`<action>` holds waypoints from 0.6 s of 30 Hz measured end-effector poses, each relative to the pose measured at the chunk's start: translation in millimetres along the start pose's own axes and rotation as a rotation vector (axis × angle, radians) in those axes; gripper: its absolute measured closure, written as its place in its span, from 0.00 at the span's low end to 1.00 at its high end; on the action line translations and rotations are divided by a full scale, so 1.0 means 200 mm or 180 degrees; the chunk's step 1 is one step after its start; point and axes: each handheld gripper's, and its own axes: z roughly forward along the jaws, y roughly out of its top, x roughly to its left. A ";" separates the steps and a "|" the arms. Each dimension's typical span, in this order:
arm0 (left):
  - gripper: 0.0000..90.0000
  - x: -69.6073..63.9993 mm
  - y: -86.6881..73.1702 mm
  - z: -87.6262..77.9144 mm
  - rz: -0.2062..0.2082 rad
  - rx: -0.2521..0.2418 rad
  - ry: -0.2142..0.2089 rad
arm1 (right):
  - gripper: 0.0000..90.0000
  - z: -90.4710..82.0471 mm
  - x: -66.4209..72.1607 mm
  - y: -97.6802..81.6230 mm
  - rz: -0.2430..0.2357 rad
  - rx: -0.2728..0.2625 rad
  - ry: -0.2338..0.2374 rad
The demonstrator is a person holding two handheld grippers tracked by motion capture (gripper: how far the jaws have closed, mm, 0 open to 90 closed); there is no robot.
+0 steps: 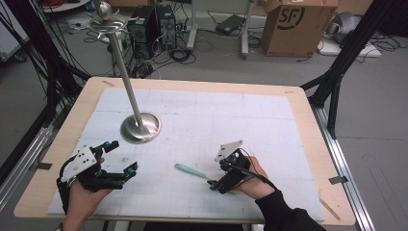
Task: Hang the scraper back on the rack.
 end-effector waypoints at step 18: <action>0.02 0.01 0.00 -0.01 -0.0006 -0.0039 0.0020 | 0.53 0.12 0.02 0.09 -0.0086 0.0722 0.0103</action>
